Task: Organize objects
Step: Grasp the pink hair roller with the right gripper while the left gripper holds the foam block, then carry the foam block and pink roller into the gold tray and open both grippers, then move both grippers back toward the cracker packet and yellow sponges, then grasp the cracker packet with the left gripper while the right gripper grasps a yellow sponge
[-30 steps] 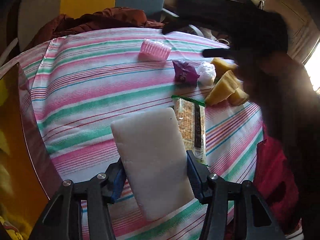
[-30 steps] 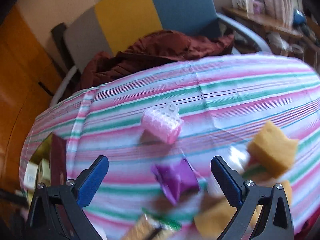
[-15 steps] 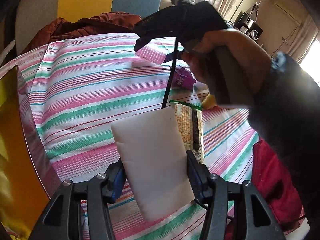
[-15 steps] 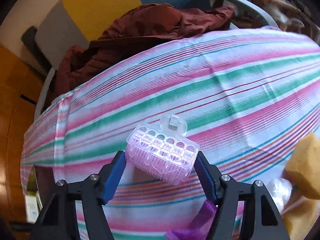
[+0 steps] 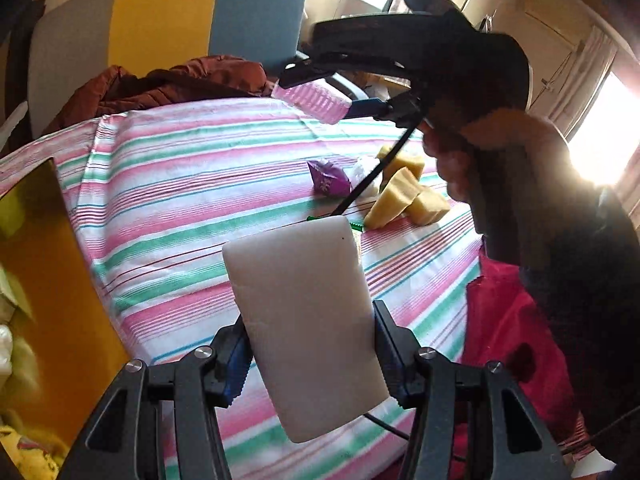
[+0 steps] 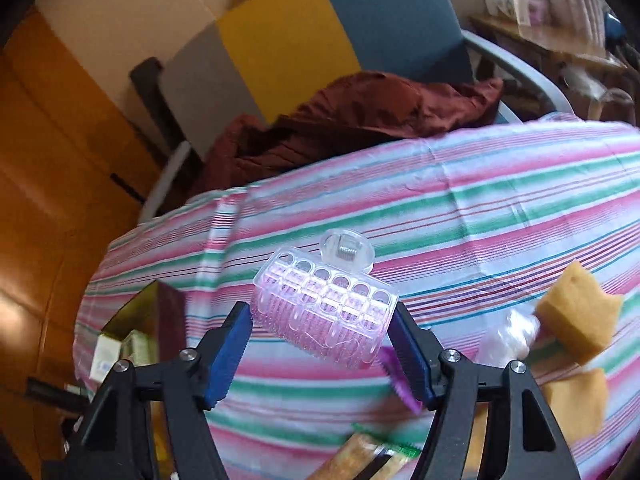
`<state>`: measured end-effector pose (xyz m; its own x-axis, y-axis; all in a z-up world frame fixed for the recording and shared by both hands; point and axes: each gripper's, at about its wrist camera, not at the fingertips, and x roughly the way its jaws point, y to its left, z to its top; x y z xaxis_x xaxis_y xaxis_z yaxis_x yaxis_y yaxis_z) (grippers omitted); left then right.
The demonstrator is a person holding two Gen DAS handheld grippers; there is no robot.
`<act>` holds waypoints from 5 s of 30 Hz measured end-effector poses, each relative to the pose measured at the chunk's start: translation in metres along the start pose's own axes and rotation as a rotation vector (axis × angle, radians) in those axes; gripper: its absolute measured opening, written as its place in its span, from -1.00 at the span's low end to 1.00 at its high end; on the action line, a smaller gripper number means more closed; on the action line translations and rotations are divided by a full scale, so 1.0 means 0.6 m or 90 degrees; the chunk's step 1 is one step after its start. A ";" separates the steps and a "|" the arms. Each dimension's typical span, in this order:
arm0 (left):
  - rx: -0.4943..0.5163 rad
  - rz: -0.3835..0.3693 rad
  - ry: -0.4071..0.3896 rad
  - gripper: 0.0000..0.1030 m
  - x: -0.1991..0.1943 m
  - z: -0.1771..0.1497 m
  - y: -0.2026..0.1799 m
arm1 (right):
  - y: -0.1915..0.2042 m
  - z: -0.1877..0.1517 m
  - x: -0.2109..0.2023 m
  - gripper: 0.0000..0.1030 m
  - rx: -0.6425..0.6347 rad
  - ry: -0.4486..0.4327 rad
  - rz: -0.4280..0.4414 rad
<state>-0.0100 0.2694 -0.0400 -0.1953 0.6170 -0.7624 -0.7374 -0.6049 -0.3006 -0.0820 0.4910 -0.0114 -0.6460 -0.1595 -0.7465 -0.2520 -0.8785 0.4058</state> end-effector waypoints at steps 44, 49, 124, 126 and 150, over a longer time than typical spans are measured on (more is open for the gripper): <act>-0.366 0.196 -0.145 0.22 -0.258 -0.159 0.325 | 0.411 -0.131 0.133 0.77 -0.253 0.079 0.100; -0.365 0.217 -0.123 0.36 -0.248 -0.163 0.321 | 0.387 -0.161 0.123 0.90 -0.260 0.092 0.086; -0.238 0.368 -0.149 0.42 -0.277 -0.131 0.213 | 0.269 -0.242 0.008 0.99 -0.236 0.001 -0.012; -0.230 0.366 -0.150 0.42 -0.276 -0.127 0.208 | 0.256 -0.238 0.003 0.99 -0.229 -0.003 -0.020; -0.037 0.228 -0.089 0.42 -0.159 -0.005 0.068 | -0.132 -0.126 -0.178 0.99 0.033 -0.149 -0.266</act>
<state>-0.0194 0.1839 0.0187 -0.5226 0.4222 -0.7407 -0.5701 -0.8190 -0.0646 0.0613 0.5439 -0.0036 -0.6257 0.3131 -0.7145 -0.5557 -0.8217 0.1265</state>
